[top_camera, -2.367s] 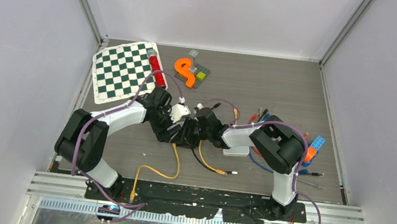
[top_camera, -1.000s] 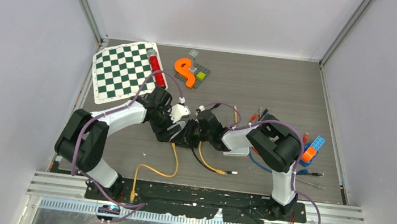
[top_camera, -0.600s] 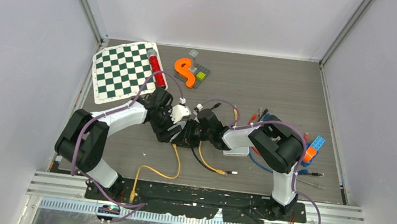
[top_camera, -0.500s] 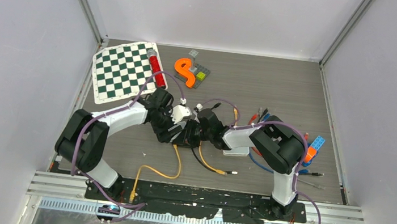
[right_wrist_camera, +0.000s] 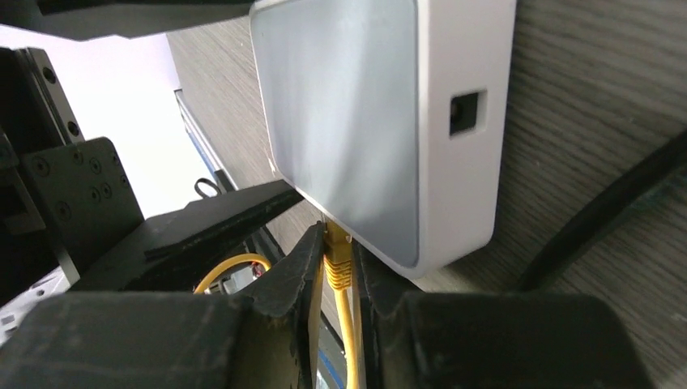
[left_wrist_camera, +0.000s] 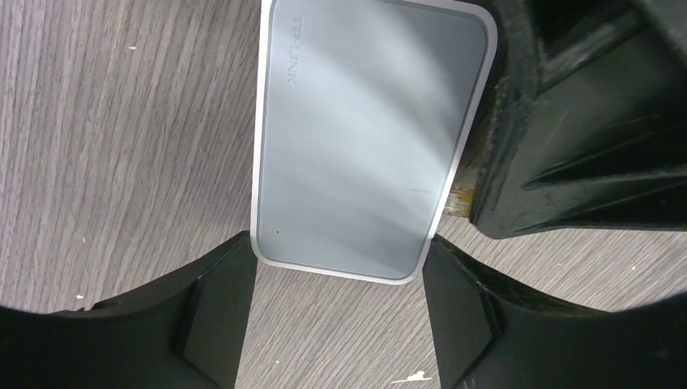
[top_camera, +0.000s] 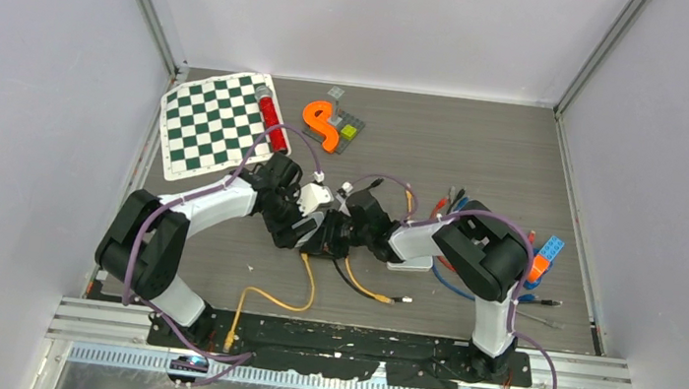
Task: Pull the plug from the switch port
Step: Pull the connector from the switch port.
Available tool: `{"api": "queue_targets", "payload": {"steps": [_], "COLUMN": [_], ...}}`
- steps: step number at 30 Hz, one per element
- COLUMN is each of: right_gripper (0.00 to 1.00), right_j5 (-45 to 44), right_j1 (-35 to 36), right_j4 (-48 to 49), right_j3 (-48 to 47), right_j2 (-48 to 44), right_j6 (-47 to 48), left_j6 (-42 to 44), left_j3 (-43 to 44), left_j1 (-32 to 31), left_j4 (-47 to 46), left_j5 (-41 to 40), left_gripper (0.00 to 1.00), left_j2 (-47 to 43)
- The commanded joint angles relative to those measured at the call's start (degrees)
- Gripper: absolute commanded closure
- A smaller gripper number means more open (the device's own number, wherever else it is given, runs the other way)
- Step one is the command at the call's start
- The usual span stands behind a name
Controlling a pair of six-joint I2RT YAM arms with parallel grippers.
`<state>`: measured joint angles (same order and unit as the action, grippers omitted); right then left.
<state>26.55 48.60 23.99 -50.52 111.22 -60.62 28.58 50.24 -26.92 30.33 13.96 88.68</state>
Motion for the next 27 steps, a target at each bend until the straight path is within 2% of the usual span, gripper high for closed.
{"api": "queue_targets", "payload": {"steps": [1,4,8,12,17,22,23,25,27], "right_gripper": [0.95,0.95,0.95,0.95,0.95,0.95,0.95,0.95,0.95], "right_j5": [3.95,2.05,1.75,-0.61,-3.14,-5.31,-5.94,-6.60,-7.35], "right_j1": [-0.26,-0.24,-0.26,-0.26,-0.26,-0.25,-0.26,-0.28,-0.26], "right_j4": [7.54,1.14,0.26,1.40,-7.26,-10.39,-11.21,-11.59,-12.10], "right_j3": [2.84,1.96,2.86,5.18,3.64,6.09,7.07,8.68,10.36], "right_j2": [-1.48,-2.54,-3.63,-7.87,-14.09,-20.92,-21.86,-24.95,-28.22], "right_j6": [-2.83,0.71,1.60,3.66,8.45,11.02,11.64,12.68,13.46], "left_j6": [0.43,0.36,0.13,-0.43,-1.95,-2.69,-2.65,-2.82,-2.89], "left_j3": [-0.26,-0.31,-0.31,-1.12,-1.56,-1.66,-1.68,-1.85,-2.03], "left_j1": [0.11,0.11,0.11,0.11,0.11,0.11,0.11,0.11,0.11], "left_j4": [0.50,0.35,0.39,-0.89,-2.73,-3.98,-4.08,-4.30,-4.38], "left_j5": [-1.50,-1.97,-2.13,-2.23,-1.80,-1.73,-1.73,-1.96,-2.04], "left_gripper": [0.64,0.64,0.62,0.55,0.46,0.41,0.35,0.03,0.01], "left_j2": [-1.58,-1.58,-1.71,-2.96,-4.86,-5.96,-6.05,-6.23,-6.32]}}
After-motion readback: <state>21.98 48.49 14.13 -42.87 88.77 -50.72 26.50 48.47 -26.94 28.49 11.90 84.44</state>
